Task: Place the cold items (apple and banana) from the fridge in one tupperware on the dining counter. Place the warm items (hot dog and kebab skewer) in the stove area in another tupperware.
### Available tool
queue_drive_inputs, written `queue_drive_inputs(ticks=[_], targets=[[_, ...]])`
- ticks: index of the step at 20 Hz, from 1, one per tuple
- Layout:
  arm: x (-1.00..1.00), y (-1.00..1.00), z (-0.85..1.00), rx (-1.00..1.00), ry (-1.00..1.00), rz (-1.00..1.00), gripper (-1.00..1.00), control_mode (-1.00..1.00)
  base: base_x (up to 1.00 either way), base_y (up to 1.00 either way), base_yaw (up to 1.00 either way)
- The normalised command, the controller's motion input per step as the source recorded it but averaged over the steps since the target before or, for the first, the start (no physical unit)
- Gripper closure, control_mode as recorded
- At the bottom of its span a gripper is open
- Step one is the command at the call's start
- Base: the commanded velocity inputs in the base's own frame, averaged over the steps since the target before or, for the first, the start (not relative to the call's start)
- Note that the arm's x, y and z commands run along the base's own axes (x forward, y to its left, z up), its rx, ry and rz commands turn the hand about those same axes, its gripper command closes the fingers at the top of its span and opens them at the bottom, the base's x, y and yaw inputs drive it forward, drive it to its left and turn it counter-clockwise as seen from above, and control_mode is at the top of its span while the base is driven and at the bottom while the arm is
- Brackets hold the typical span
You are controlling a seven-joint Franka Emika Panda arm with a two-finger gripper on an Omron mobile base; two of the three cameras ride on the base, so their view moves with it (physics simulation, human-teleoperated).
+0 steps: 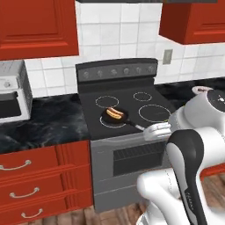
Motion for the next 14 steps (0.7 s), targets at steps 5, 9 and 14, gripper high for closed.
queue_drive_inputs(ticks=[5, 9, 14], targets=[[0.00, 0.00, 0.00, 0.00, 0.00, 0.00, -1.00, 1.00, 1.00, -0.44, 0.23], [0.00, 0.00, 0.00, 0.00, 0.00, 0.00, -1.00, 1.00, 0.86, -0.35, 0.23], [0.87, -0.16, -0.18, 0.01, 0.18, 0.20, -1.00, -1.00, 0.00, 0.00, 0.00]])
